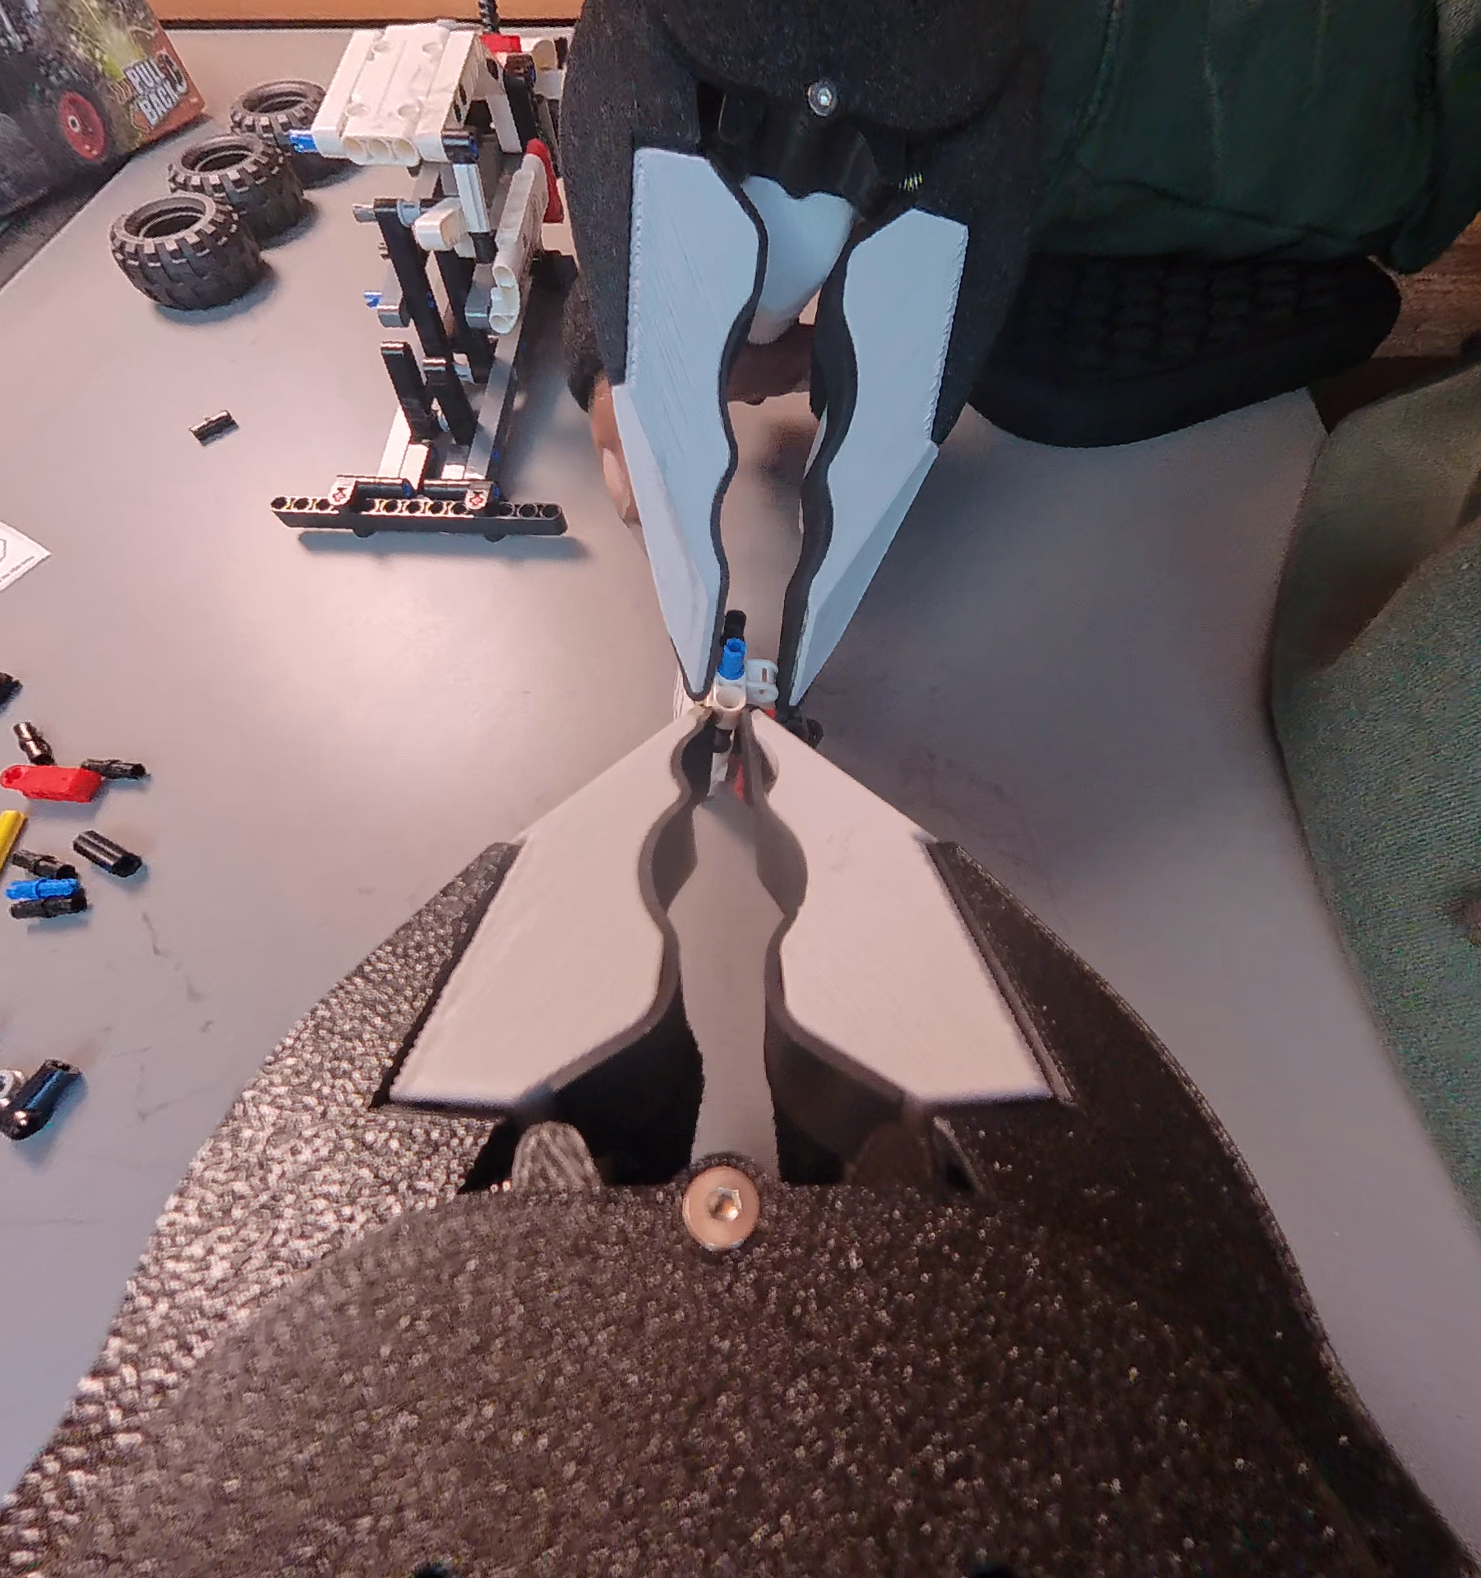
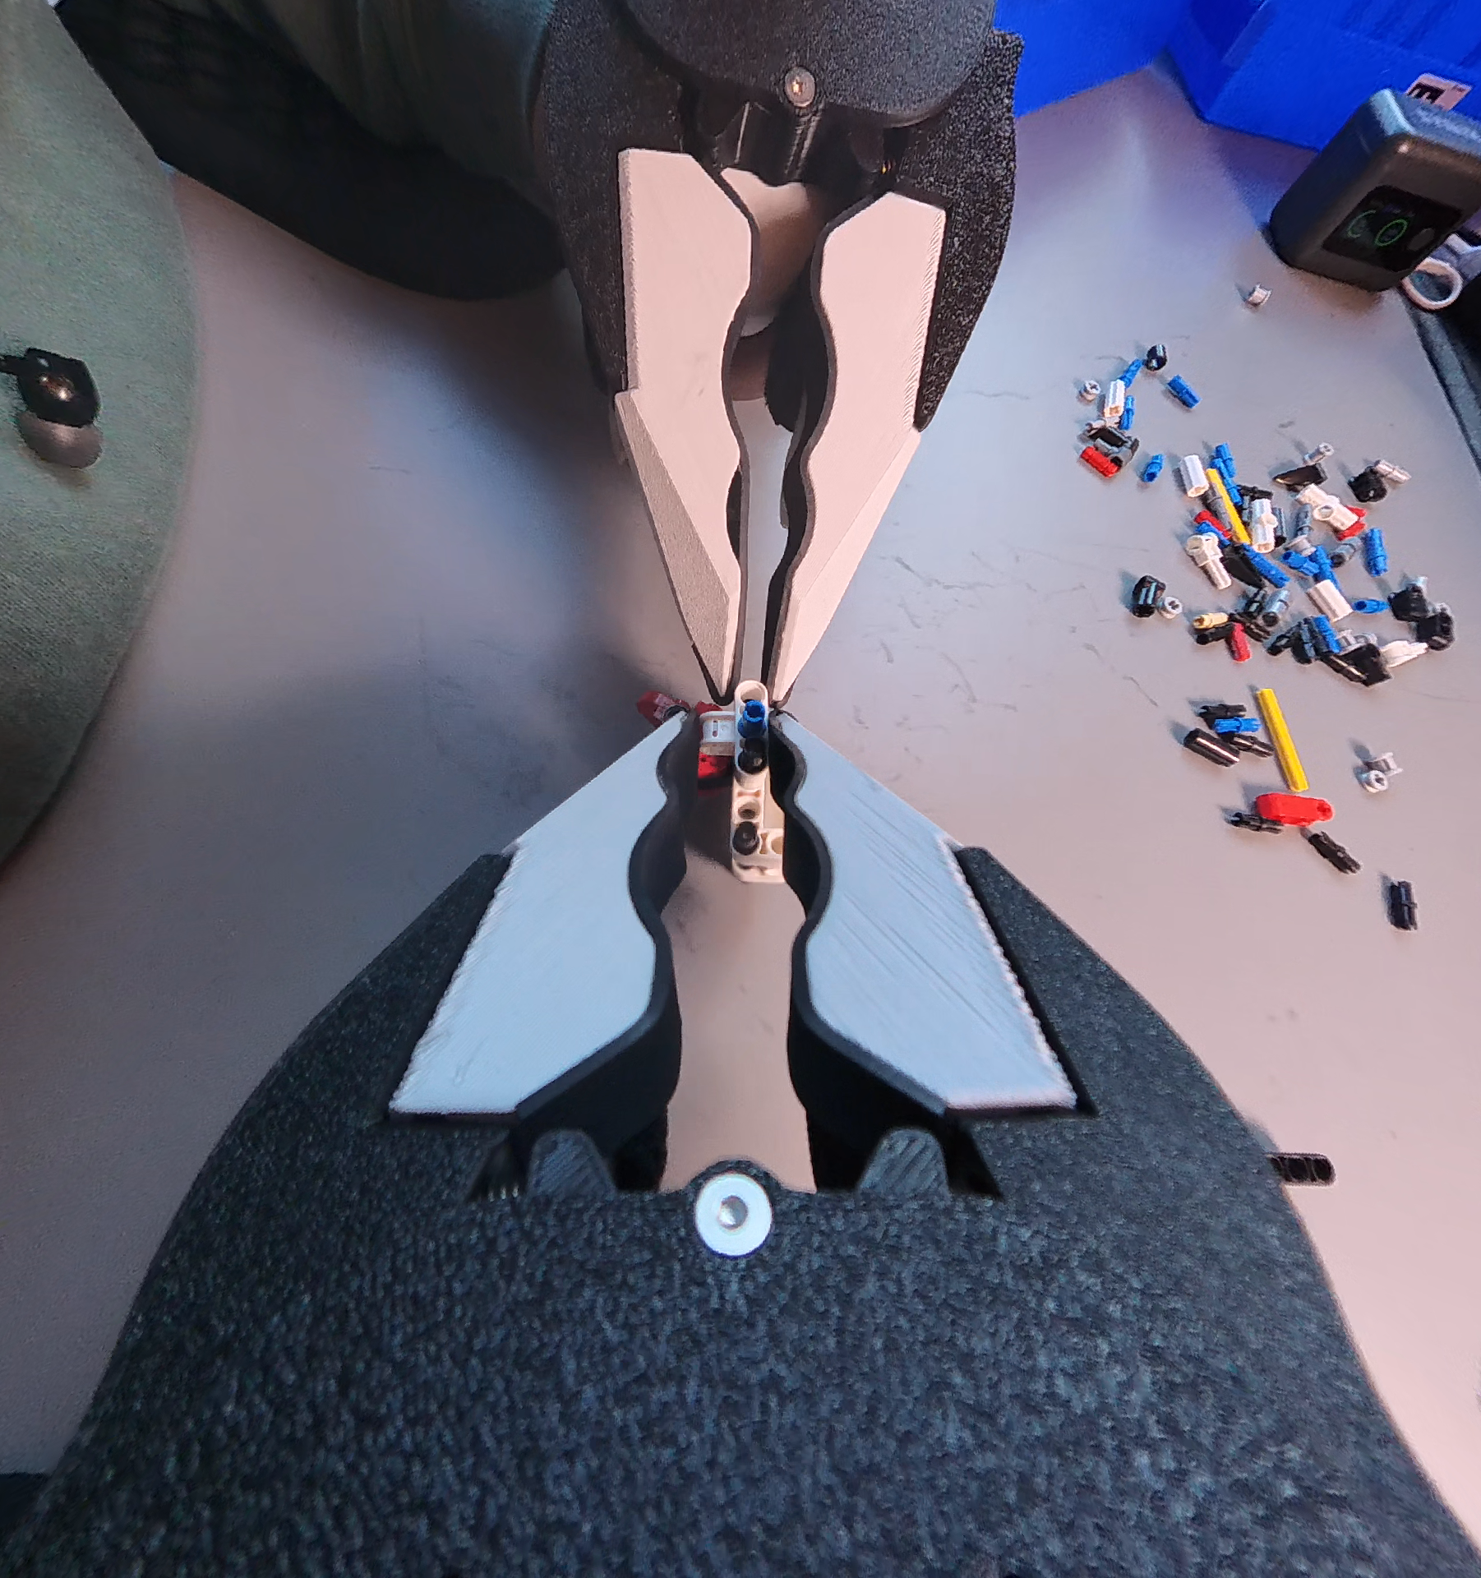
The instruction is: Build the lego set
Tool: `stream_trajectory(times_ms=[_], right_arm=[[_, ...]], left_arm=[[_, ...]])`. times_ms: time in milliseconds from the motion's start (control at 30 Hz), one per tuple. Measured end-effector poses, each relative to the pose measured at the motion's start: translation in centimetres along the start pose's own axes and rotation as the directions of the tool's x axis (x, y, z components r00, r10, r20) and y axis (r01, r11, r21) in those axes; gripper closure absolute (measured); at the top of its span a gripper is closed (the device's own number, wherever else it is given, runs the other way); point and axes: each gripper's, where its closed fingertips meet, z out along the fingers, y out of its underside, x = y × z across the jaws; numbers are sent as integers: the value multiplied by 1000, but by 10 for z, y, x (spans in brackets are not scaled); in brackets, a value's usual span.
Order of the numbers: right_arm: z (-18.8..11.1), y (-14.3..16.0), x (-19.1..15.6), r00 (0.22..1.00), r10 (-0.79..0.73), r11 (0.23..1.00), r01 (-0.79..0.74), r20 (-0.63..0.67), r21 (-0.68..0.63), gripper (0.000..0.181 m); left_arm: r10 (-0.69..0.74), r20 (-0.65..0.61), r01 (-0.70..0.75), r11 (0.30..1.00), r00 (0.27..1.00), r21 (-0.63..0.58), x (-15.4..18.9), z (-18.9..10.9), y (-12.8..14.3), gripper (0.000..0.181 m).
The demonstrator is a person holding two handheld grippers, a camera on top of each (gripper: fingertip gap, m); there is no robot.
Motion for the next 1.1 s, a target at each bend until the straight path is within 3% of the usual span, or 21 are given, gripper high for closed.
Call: stream_trajectory(times_ms=[667, 800, 1100], right_arm=[[5, -2, 5, 999, 29, 1000, -29, 15, -12, 166], [6, -2, 4, 1000, 13, 1000, -12, 18, -21, 166], [7, -2, 8, 1000, 2, 999, -1, 23, -49, 166]], left_arm=[[-72, -8, 72, 997, 997, -10, -5, -3, 2, 175], [-90, -25, 90, 996, 996, 6, -6, -9, 1, 164], [-83, -36, 79, 992, 996, -95, -10, -1, 20, 164]])
